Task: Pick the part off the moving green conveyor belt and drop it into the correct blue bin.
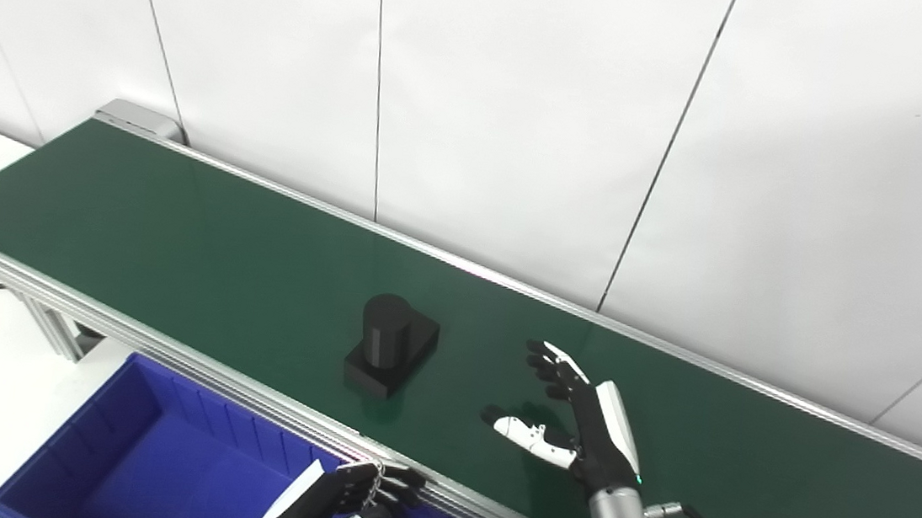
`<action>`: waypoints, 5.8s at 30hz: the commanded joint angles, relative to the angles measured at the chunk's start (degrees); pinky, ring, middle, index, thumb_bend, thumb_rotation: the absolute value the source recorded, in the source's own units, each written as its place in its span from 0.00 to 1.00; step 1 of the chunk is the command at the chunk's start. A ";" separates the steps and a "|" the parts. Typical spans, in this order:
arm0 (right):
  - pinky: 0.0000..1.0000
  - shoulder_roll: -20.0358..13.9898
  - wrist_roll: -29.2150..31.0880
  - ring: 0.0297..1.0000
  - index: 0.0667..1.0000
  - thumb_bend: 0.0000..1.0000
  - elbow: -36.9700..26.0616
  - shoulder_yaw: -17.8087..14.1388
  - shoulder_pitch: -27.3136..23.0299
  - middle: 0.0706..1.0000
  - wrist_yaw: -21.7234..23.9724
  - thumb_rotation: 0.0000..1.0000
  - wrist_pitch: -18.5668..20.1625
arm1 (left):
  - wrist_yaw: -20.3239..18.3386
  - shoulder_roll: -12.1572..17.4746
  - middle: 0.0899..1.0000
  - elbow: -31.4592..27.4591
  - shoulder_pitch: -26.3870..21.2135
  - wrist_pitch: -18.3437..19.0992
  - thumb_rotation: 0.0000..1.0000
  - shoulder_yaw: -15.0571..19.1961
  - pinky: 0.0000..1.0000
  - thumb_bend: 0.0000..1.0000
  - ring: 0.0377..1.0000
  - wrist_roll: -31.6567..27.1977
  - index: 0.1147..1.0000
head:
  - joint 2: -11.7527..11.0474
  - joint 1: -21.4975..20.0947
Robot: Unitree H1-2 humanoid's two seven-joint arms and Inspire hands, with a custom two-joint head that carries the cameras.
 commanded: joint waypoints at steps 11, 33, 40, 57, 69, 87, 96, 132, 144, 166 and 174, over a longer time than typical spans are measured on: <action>0.81 2.27 -0.64 0.82 0.83 0.68 2.47 0.67 -4.24 0.80 -2.04 0.37 -1.63 | 1.75 -0.55 0.62 -1.98 -0.17 -2.42 0.87 -0.45 0.50 0.70 0.57 0.44 0.68 | 0.24 0.45; 0.80 3.80 -1.51 0.83 0.84 0.69 6.15 2.43 -6.81 0.80 -2.65 0.39 -1.65 | 2.30 -0.56 0.63 -2.39 0.27 -2.42 0.88 -1.15 0.50 0.71 0.57 0.84 0.68 | 0.38 0.83; 0.79 4.07 -2.61 0.82 0.83 0.70 6.44 3.16 -7.32 0.80 -3.30 0.40 -1.43 | 2.55 -0.57 0.63 -2.44 0.36 -2.42 0.89 -1.54 0.50 0.72 0.57 0.98 0.68 | 0.55 0.75; 0.79 5.55 -3.46 0.82 0.82 0.75 7.30 4.35 -7.48 0.80 -3.70 0.38 -2.06 | 3.02 -1.26 0.63 -3.36 1.21 -2.41 0.90 -1.73 0.50 0.75 0.57 1.65 0.68 | 1.13 1.06; 0.39 7.32 -3.63 0.45 0.53 0.55 11.60 4.07 -7.73 0.51 -11.79 0.00 -8.04 | 2.95 -1.67 0.63 -4.70 2.19 -2.41 0.89 -2.17 0.50 0.74 0.57 0.98 0.68 | 1.91 1.06; 0.34 6.74 -4.06 0.43 0.48 0.50 11.20 4.15 -7.04 0.48 -13.80 0.00 -10.40 | 2.78 -1.78 0.63 -5.30 2.57 -2.40 0.90 -1.97 0.50 0.74 0.57 1.04 0.68 | 2.39 0.75; 0.33 7.10 -4.40 0.43 0.48 0.50 11.15 3.64 -6.99 0.48 -15.09 0.00 -11.21 | 2.76 -1.83 0.63 -5.09 2.39 -2.40 0.90 -1.80 0.50 0.73 0.58 0.77 0.68 | 2.21 0.66; 0.33 2.65 -0.05 0.42 0.50 0.50 -28.24 -5.45 3.85 0.48 -8.07 0.00 1.90 | 0.67 0.30 0.63 -4.03 1.30 -2.38 0.90 0.11 0.51 0.78 0.58 -1.72 0.69 | 2.58 -5.40; 0.34 -1.94 1.60 0.43 0.49 0.50 -45.65 -8.72 13.31 0.47 -4.52 0.00 3.70 | -0.79 0.84 0.64 -5.96 1.84 -2.39 0.93 1.19 0.51 0.73 0.59 -2.37 0.71 | 6.55 -10.30; 0.32 -0.60 3.38 0.42 0.50 0.50 -64.76 -11.46 32.76 0.48 -2.58 0.00 8.29 | -7.07 2.99 0.67 -15.82 5.38 1.43 0.87 5.95 0.56 0.60 0.62 -6.46 0.73 | 17.68 -19.96; 0.34 1.06 1.83 0.43 0.48 0.50 -65.79 -10.09 43.15 0.48 -3.31 0.00 5.92 | -8.91 3.46 0.66 -18.74 6.05 2.96 0.88 7.27 0.55 0.66 0.61 -7.47 0.72 | 20.98 -22.55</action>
